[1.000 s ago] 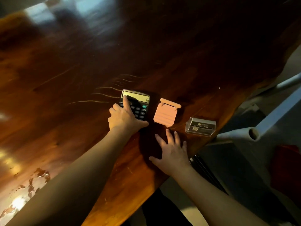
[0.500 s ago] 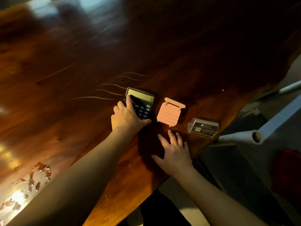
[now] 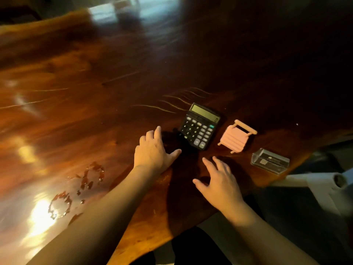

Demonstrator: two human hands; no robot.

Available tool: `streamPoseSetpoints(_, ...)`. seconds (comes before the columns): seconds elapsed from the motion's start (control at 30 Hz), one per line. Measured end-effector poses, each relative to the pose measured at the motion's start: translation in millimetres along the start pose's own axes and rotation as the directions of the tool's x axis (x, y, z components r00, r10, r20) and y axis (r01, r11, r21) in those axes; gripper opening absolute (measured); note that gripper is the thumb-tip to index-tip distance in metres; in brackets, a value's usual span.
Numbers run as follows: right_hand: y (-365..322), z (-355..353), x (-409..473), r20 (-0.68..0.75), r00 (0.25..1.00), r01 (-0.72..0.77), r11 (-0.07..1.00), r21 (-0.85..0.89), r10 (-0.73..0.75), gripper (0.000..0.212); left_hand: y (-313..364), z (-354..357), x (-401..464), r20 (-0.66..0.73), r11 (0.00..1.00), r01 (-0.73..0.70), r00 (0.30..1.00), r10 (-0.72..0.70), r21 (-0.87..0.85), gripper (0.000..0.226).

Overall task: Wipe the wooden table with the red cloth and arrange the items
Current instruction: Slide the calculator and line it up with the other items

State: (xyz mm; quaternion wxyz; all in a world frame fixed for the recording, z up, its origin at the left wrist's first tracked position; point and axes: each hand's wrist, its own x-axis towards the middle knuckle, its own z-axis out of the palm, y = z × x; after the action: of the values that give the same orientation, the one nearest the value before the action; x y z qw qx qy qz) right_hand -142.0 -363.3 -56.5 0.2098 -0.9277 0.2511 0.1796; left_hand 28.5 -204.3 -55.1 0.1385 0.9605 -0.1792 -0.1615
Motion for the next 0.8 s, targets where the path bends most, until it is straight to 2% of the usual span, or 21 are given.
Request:
streamPoseSetpoints(0.2,-29.9,-3.2,-33.4,-0.042,0.999,0.017,0.998,0.055,-0.014,0.079,-40.4,-23.4,-43.2,0.022,0.994,-0.063,0.998,0.065,-0.092,0.096)
streamPoseSetpoints(0.43,-61.5,-20.8,-114.4,-0.154,0.986,-0.042,0.992,0.117,0.06,0.076,-53.2,-61.7,-93.2,0.075,0.931,-0.271,0.952,0.297,-0.246,0.078)
streamPoseSetpoints(0.57,-62.5,-36.9,-159.5,-0.268,0.954,-0.078,0.976,0.204,0.132,0.076,-36.1,-82.1,-116.0,0.116,0.875,-0.364,0.901,0.418,-0.319,0.075)
streamPoseSetpoints(0.67,-49.9,-52.2,-188.5,-0.383,0.902,-0.088,0.953,0.29,0.199,0.074,-6.0,-95.9,-130.8,0.153,0.829,-0.404,0.858,0.49,-0.387,0.074)
streamPoseSetpoints(0.8,-17.2,-75.3,-219.4,-0.486,0.829,-0.081,0.918,0.388,0.278,0.07,44.9,-102.0,-149.3,0.122,0.785,-0.466,0.824,0.553,-0.408,0.071)
